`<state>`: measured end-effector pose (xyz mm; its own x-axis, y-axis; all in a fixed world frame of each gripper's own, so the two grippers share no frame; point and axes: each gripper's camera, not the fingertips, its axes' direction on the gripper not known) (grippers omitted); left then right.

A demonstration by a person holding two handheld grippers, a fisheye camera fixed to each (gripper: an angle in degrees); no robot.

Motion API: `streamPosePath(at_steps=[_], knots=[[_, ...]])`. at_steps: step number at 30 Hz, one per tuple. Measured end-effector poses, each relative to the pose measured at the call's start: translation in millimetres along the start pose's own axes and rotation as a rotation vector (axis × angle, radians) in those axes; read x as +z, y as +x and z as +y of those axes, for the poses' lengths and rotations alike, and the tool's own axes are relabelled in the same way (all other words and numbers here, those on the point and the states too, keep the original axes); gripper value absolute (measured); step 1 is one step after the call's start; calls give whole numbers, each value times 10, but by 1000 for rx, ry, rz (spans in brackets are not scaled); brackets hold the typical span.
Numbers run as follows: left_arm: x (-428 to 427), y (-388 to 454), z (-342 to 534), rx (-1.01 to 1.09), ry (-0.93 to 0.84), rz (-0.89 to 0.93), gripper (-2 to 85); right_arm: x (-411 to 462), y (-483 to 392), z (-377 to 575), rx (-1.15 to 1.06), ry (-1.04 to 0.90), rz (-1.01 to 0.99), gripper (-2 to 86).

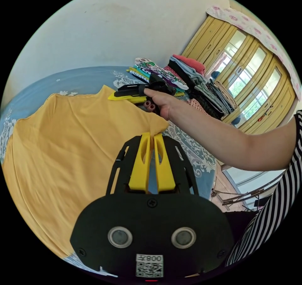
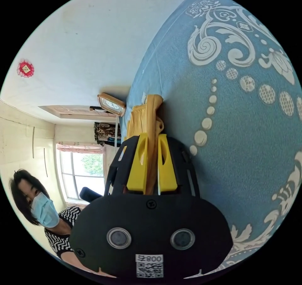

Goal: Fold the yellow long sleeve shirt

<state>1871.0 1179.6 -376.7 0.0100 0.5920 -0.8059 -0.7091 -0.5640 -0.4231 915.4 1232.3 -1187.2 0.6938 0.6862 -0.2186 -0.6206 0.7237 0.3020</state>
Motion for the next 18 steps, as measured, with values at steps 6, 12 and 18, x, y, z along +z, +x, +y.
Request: streamPosePath(at_steps=[6,12,18], knots=[[-482,-111,-1,-23,29,22,17,342,-204,20,-40,52,-17,27],[-1363,-353,109,-91,123,52,17,842,-656,75,-145,75,-83,20],[-2585,-893,487,-275,266,79,17,1744,-1219,74,-270,21,-130,18]])
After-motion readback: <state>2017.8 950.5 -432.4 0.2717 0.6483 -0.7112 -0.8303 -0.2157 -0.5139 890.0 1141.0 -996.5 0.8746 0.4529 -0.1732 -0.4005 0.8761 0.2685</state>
